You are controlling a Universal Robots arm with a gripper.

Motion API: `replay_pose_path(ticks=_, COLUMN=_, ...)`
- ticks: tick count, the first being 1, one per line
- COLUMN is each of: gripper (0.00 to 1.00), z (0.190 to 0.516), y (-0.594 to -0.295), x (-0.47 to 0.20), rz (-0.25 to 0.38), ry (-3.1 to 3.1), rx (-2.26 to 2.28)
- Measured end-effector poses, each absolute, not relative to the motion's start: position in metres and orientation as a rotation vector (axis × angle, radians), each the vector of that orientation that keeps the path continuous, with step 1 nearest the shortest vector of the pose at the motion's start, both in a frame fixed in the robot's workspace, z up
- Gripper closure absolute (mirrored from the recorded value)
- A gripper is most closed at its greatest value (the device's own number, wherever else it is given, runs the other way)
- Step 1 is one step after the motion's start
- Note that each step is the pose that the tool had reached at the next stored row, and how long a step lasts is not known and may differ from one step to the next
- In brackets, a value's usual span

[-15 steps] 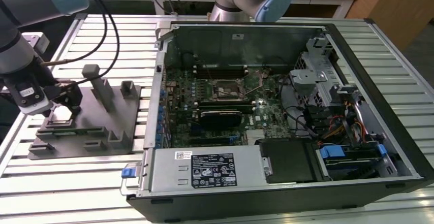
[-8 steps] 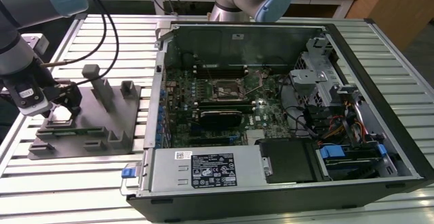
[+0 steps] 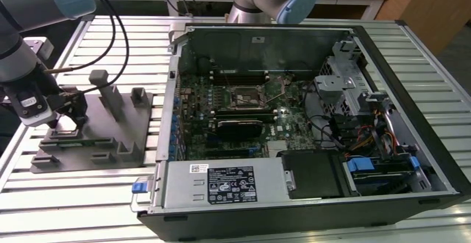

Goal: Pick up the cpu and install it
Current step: 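Pick up the cpu and move it towards the insertion slot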

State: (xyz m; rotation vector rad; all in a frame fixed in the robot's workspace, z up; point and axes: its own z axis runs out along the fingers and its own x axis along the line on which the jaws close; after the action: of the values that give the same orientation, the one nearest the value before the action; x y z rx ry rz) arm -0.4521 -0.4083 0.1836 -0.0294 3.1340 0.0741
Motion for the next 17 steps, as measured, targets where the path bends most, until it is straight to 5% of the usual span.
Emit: replay_pose_path(ticks=17, gripper=0.46, z=0.1846, y=-0.4083, x=-0.4522, rz=0.074, ry=3.134, rx=-0.004)
